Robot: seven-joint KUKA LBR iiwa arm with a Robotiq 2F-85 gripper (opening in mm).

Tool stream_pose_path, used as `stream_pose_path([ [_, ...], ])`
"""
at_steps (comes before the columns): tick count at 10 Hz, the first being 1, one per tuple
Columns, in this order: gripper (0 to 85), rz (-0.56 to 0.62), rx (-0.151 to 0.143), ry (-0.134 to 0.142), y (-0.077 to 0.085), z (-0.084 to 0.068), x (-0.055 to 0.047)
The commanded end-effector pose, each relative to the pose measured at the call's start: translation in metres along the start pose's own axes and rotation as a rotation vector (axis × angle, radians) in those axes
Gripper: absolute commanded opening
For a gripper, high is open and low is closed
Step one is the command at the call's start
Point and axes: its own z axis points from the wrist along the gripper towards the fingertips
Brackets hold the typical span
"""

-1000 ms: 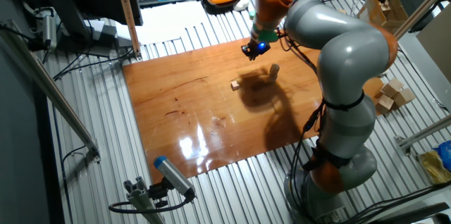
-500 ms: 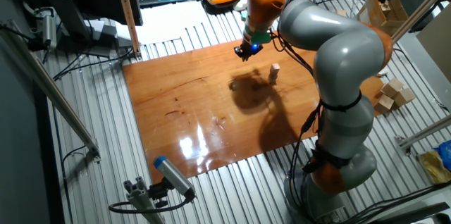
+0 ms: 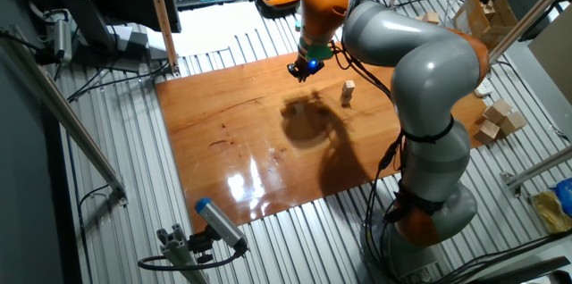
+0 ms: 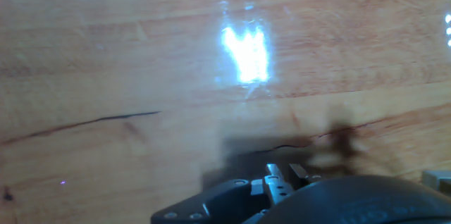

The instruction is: Stack the blocks in a vertical line of five

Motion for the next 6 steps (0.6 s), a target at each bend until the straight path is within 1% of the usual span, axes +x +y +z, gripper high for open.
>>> stream_pose_path([
  [1, 0.0, 0.002, 0.008, 0.002, 0.007, 0.002, 0.002],
  [3, 0.0, -0.034, 0.014, 0.006, 0.015, 0.008, 0.008],
  [4, 0.0, -0.056, 0.013, 0.008, 0.016, 0.014, 0.012],
  [5, 0.0, -0.073, 0.009, 0.004, 0.017, 0.021, 0.017],
  [6, 0.0, -0.085, 0.017, 0.000, 0.017, 0.024, 0.020],
])
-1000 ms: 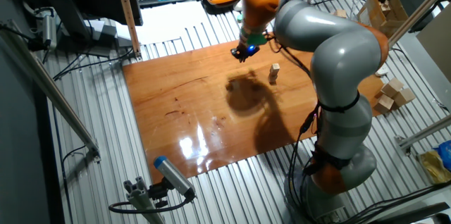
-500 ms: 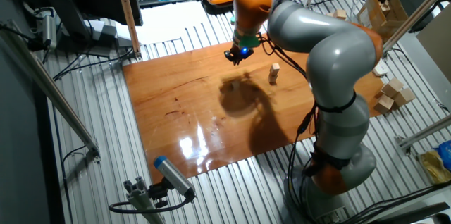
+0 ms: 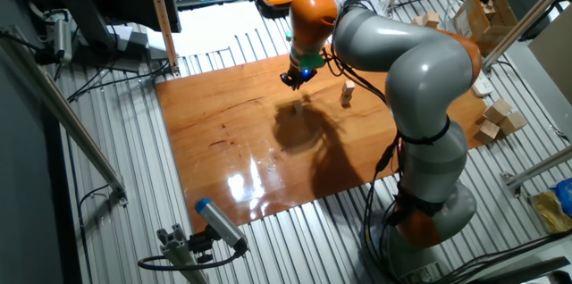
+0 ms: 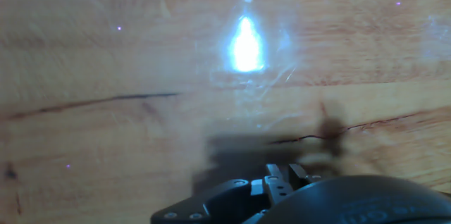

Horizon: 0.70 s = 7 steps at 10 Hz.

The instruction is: Stack the blocks in a vertical line of five

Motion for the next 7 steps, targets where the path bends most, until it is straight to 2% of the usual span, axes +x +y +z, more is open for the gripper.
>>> stream_pose_path([
  [1, 0.0, -0.008, 0.010, 0.000, 0.001, 0.002, 0.002],
  [2, 0.0, -0.014, 0.025, -0.003, 0.001, 0.007, 0.006],
  [4, 0.0, -0.010, 0.003, -0.021, 0.000, 0.020, 0.017],
  [5, 0.0, -0.005, -0.006, -0.022, -0.002, 0.025, 0.021],
  [6, 0.0, 0.004, -0.010, -0.025, -0.002, 0.029, 0.023],
  [7, 0.0, 0.004, -0.001, -0.026, -0.002, 0.033, 0.024],
])
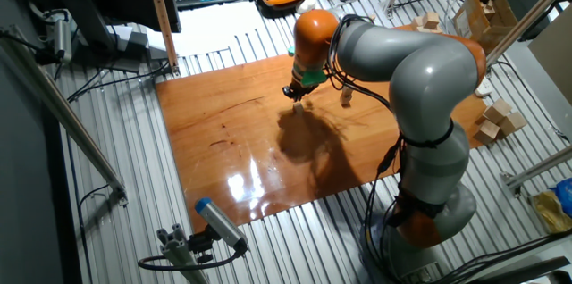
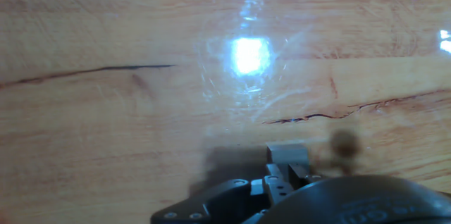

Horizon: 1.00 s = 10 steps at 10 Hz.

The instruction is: Stack the blocks in a vertical line of five

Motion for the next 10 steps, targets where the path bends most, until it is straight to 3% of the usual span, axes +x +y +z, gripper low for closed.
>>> stream_pose_path([
  [1, 0.0, 0.004, 0.000, 0.000, -0.001, 0.001, 0.000],
  [3, 0.0, 0.010, 0.017, -0.008, -0.004, 0.006, 0.001],
  [4, 0.0, 0.029, 0.000, 0.018, -0.005, 0.008, 0.001],
  [5, 0.0, 0.038, 0.017, 0.018, -0.005, 0.011, 0.002],
  [10, 0.0, 0.061, 0.003, -0.003, -0.011, 0.024, 0.004],
])
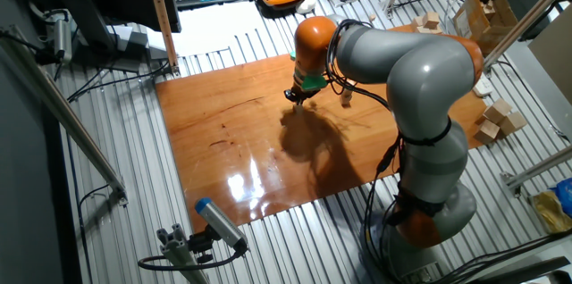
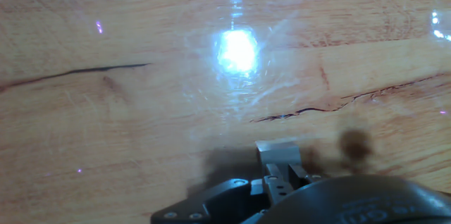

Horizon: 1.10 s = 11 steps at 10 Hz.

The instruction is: Stack the blocks in a vertical line of five

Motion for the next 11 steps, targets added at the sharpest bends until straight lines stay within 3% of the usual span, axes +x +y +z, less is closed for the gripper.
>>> stream_pose_path([
  [1, 0.0, -0.002, -0.001, 0.001, 0.0000, 0.0011, 0.0000],
  [3, 0.0, -0.020, -0.023, 0.001, 0.0000, 0.0032, -0.0004],
  [4, 17.0, -0.019, -0.015, -0.009, 0.0003, 0.0036, -0.0002],
  [10, 17.0, -0.031, 0.013, -0.033, 0.0011, 0.0074, -0.0006],
  [11, 34.0, -0.043, 0.017, -0.038, 0.0014, 0.0087, -0.0008],
])
